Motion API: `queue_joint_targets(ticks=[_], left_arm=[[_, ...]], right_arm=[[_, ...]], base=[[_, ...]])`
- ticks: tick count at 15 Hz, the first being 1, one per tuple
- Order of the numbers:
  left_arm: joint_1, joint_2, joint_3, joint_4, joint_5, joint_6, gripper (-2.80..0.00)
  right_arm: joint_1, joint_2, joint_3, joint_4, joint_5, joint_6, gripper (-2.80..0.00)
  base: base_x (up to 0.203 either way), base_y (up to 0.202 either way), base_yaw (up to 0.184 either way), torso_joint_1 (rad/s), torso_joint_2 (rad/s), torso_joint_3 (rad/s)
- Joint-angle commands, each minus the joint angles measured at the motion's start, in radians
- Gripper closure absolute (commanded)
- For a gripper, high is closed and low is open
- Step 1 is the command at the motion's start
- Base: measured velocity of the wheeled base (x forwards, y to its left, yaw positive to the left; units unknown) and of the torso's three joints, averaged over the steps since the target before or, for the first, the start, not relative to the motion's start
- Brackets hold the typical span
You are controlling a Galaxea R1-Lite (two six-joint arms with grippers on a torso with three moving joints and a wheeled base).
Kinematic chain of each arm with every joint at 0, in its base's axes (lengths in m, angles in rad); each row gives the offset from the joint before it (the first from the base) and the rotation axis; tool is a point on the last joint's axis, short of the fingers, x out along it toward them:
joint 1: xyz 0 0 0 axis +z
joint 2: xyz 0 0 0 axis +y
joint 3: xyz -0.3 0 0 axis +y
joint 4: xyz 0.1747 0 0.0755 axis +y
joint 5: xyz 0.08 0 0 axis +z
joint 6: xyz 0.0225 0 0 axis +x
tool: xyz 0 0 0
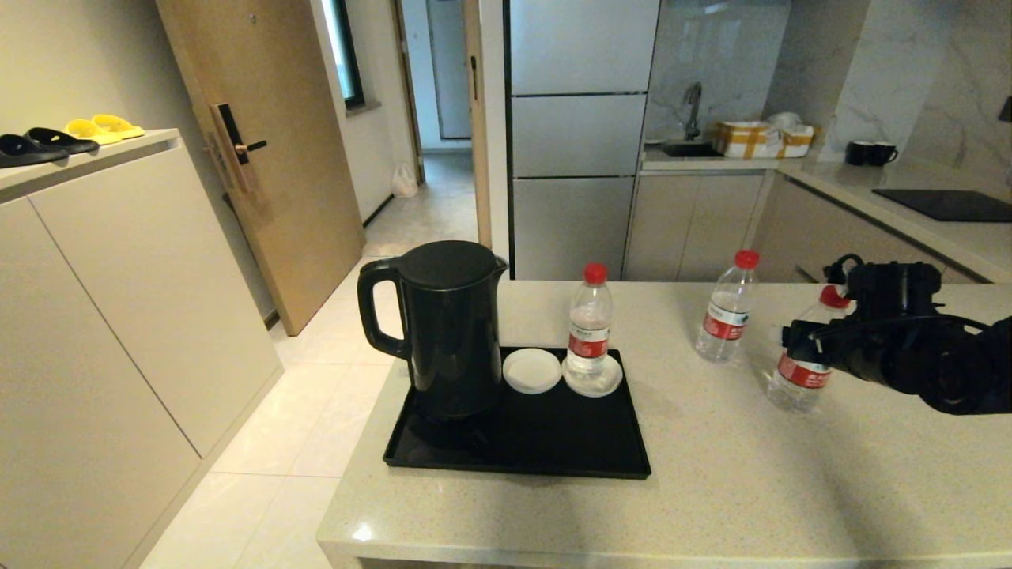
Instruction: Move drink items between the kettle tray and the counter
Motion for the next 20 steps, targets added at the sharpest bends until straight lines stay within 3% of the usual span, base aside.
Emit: queue_joint_targets(ticks=[1,3,5,7,8,9,10,15,18,20], left_arm=[[0.000,0.001,0.000,0.000,0.000,0.000,0.00],[0.000,0.001,0.000,0.000,0.000,0.000,0.00],[0.000,0.001,0.000,0.000,0.000,0.000,0.00],[0.000,0.001,0.000,0.000,0.000,0.000,0.00],[0.000,0.001,0.000,0.000,0.000,0.000,0.00],[0.000,0.001,0.000,0.001,0.000,0.000,0.00],[0.000,0.001,0.000,0.001,0.000,0.000,0.00],[0.000,0.001,0.000,0.001,0.000,0.000,0.00],[0.000,0.001,0.000,0.000,0.000,0.000,0.00],[0.000,0.001,0.000,0.001,0.000,0.000,0.00]], right_arm=[[0.001,-0.159,-0.008,0.129,0.015,0.001,-2.80],[0.002,-0.302,-0.034,0.284,0.055,0.003,-2.80],[0.004,-0.457,-0.066,0.425,0.146,0.024,-2.80],[0.008,-0.608,-0.097,0.565,0.335,0.057,-2.80],[0.009,-0.654,-0.102,0.618,0.475,0.067,0.00],[0.015,-0.683,-0.099,0.678,0.597,0.070,0.00],[0.048,-0.684,-0.092,0.702,0.638,0.074,0.00],[0.076,-0.690,-0.089,0.724,0.630,0.084,0.00],[0.076,-0.846,-0.044,0.770,0.614,0.151,0.00],[0.075,-1.013,-0.049,0.917,0.540,0.151,0.00]], base=[[0.000,0.000,0.000,0.000,0.00,0.000],[0.000,0.000,0.000,0.000,0.00,0.000],[0.000,0.000,0.000,0.000,0.00,0.000],[0.000,0.000,0.000,0.000,0.00,0.000],[0.000,0.000,0.000,0.000,0.00,0.000],[0.000,0.000,0.000,0.000,0.00,0.000],[0.000,0.000,0.000,0.000,0.00,0.000],[0.000,0.000,0.000,0.000,0.00,0.000],[0.000,0.000,0.000,0.000,0.00,0.000],[0.000,0.000,0.000,0.000,0.00,0.000]])
